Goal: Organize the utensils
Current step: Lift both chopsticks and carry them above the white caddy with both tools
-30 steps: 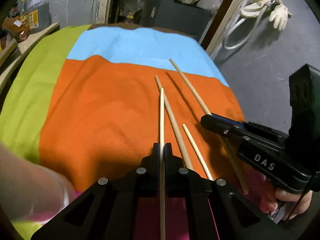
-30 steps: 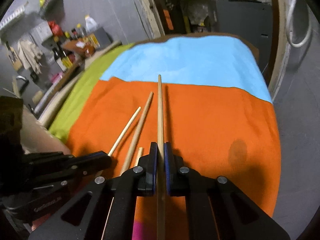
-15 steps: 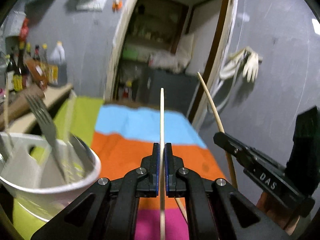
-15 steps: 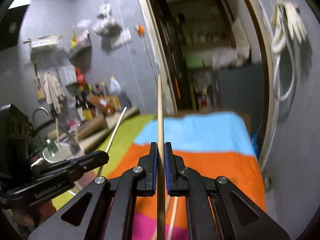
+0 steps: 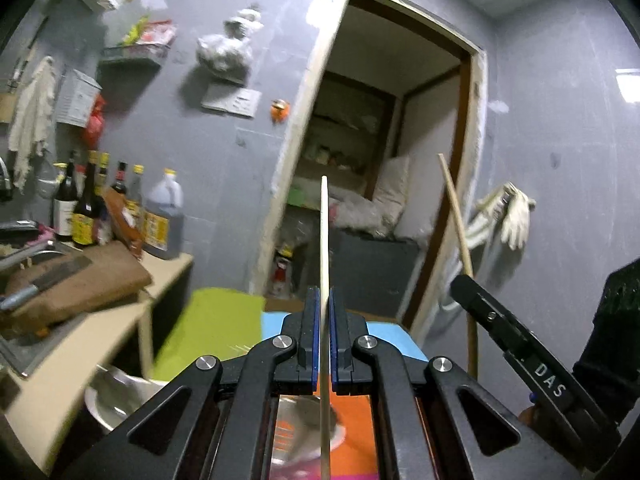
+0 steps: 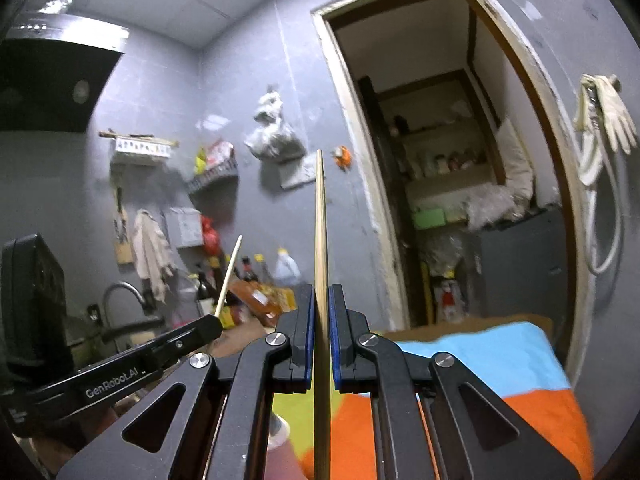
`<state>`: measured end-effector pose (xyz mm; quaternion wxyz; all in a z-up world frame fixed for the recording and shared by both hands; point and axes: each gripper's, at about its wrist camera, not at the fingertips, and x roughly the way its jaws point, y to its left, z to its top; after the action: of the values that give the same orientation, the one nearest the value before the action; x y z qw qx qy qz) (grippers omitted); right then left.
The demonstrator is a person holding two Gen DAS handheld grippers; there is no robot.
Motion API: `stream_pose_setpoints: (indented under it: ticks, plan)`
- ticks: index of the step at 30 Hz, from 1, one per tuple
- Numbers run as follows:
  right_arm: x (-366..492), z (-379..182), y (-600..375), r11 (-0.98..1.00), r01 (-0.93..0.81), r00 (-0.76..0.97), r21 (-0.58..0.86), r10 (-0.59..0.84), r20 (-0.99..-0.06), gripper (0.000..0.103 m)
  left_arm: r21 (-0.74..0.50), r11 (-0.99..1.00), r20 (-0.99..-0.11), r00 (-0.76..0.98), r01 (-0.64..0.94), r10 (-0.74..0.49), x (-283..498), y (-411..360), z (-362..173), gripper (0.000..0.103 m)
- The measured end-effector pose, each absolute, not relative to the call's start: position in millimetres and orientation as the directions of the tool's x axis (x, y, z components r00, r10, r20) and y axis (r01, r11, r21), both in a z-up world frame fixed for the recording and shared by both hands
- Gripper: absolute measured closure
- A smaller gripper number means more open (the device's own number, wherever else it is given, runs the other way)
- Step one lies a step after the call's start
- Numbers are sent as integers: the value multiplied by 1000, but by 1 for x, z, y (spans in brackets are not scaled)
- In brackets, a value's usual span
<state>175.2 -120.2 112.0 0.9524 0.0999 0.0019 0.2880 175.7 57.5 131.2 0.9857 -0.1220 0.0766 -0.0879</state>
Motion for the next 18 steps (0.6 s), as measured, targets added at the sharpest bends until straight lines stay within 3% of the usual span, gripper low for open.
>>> stream_pose_setpoints:
  ticks: [10, 18]
  plan:
    - [178, 113, -67, 779, -579, 815, 242, 560, 149, 98, -317, 948, -72, 996, 26, -51, 167, 146, 138, 101]
    - [182, 97, -41, 831, -504, 863, 235, 475, 172, 98, -365, 931, -67, 998, -17, -8, 174, 174, 120, 101]
